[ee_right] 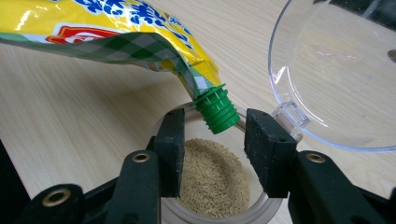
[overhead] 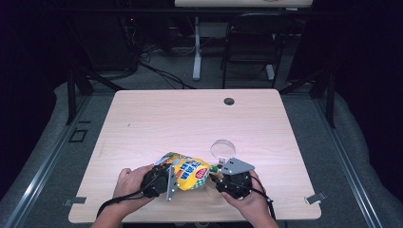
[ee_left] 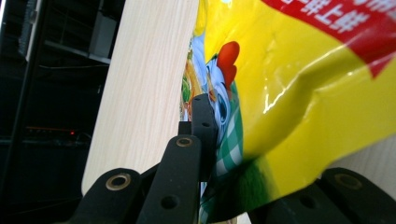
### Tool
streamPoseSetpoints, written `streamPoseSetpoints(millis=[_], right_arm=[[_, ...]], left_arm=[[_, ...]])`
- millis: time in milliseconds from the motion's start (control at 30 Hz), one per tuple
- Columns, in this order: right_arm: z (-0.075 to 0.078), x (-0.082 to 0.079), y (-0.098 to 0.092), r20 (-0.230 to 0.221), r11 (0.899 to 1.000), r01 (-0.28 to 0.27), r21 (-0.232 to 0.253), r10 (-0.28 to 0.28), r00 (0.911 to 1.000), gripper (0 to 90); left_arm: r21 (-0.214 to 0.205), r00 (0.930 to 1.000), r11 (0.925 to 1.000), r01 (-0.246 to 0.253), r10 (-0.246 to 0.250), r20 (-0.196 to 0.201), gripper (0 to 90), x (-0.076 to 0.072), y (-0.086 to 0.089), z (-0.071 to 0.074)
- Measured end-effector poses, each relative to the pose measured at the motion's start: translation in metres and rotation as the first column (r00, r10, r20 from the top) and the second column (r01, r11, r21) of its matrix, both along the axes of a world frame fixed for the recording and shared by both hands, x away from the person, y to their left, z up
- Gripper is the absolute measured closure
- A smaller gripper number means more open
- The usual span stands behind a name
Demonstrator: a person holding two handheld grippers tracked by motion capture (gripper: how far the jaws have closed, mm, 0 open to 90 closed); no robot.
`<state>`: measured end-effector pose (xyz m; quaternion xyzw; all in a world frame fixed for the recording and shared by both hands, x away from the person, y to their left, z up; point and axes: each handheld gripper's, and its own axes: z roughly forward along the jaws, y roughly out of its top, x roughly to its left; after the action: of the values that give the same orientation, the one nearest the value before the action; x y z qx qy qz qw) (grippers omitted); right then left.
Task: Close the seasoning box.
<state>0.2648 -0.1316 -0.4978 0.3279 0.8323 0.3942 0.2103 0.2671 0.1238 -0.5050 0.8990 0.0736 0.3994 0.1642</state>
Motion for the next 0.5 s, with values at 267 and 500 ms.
streamPoseSetpoints(millis=[267, 500], right_arm=[[-0.0004, -0.0001, 0.0005, -0.001, 1.0, 0.0, 0.003, 0.0, 1.0, 58.4], [-0.0002, -0.0007, -0.0003, 0.002, 1.0, 0.005, 0.008, -0.005, 1.0, 58.4]], left_arm=[[-0.065, 0.9995, 0.9978, -0.008, 0.006, -0.03, 87.6, 0.0016, 0.0046, -0.0014], [-0.121, 0.9985, 0.9926, -0.007, 0.0, -0.055, 87.6, 0.0028, 0.0071, -0.0025]])
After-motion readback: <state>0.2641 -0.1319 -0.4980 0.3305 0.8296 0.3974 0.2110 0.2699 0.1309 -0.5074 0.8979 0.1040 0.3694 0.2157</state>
